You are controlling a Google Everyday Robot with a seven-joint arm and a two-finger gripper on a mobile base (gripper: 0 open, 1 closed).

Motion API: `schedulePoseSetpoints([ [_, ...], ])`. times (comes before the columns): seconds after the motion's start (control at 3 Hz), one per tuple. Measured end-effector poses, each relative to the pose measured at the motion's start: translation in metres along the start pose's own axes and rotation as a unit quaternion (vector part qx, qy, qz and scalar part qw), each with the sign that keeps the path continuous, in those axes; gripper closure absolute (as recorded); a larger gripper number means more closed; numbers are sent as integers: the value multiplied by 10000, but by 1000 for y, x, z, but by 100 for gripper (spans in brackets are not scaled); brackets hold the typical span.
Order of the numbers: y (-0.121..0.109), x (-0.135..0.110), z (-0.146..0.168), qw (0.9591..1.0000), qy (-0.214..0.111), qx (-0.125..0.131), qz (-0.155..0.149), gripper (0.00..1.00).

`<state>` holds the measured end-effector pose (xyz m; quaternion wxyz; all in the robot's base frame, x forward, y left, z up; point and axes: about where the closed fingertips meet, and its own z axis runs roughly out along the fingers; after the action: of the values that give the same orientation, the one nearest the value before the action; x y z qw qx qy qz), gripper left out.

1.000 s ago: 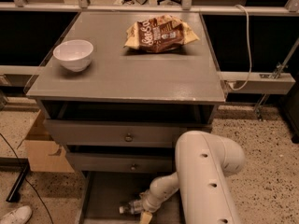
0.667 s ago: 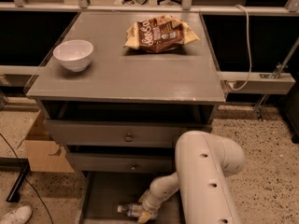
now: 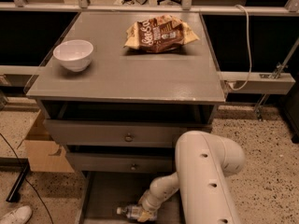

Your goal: Pick blue plastic bottle from bottom drawer and place on counter

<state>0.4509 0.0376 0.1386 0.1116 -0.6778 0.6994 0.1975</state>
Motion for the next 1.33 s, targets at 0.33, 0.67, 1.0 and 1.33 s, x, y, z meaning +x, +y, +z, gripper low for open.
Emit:
schedulePoseSetpoints([
  [0.33, 0, 0, 0, 10000, 0, 0, 0, 100],
  [0.67, 0, 0, -2, 10000, 1, 12, 43, 100],
  [1.0, -1, -2, -9, 9999, 5, 44, 151, 100],
  [1.33, -4, -5, -33, 9993, 116, 192, 288, 100],
])
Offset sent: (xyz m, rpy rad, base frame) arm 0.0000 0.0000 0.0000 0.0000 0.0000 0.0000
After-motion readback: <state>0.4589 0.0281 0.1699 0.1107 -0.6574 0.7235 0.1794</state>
